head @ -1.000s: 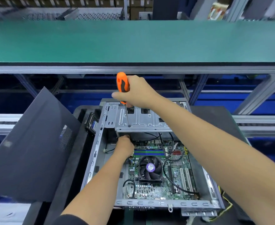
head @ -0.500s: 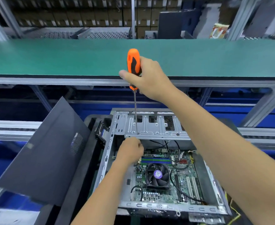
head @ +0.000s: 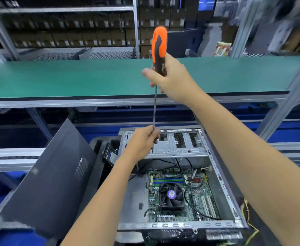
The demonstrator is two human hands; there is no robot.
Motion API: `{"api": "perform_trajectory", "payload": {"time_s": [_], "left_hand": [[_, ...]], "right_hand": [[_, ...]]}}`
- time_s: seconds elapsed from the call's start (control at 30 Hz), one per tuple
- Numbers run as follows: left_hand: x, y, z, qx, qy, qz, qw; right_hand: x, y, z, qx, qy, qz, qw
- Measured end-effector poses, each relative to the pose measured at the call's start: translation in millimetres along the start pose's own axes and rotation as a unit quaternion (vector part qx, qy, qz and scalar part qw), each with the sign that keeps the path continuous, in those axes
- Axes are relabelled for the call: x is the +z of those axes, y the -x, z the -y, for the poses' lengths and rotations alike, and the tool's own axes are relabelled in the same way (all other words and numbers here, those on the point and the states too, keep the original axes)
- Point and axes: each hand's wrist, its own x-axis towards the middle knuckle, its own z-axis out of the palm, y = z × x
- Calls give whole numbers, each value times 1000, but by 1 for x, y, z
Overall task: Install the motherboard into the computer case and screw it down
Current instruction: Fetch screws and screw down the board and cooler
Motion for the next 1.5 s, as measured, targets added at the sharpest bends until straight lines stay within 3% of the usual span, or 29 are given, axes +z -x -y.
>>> {"api": "perform_trajectory", "payload": {"time_s": [0.1, 0.2, 0.33, 0.53, 0.63, 0.77, 1.0, 1.5], "left_hand": [[4, 8, -7, -7, 96, 71, 993], [5, 17, -10, -21, 250, 120, 961], [3, 22, 7, -84, 284, 12, 955], [3, 37, 36, -231, 268, -121, 927], [3, 51, 42, -243, 241, -150, 928], [-8, 69, 52, -237, 177, -206, 933], [-38, 111, 78, -273, 158, -306, 899], [-73, 134, 176, -353, 185, -158, 903]], "right_hand": [[12, 12, -12, 54, -7, 37, 998], [23, 20, -19, 83, -46, -16, 995], [27, 20, -20, 105, -35, -53, 992], [58, 50, -46, 209, -15, 101, 973], [89, 79, -64, 251, -16, 159, 955], [125, 103, -71, 294, -72, 179, 936], [159, 116, -65, 320, -117, 215, 915], [230, 88, -46, 306, -71, 122, 941]]}}
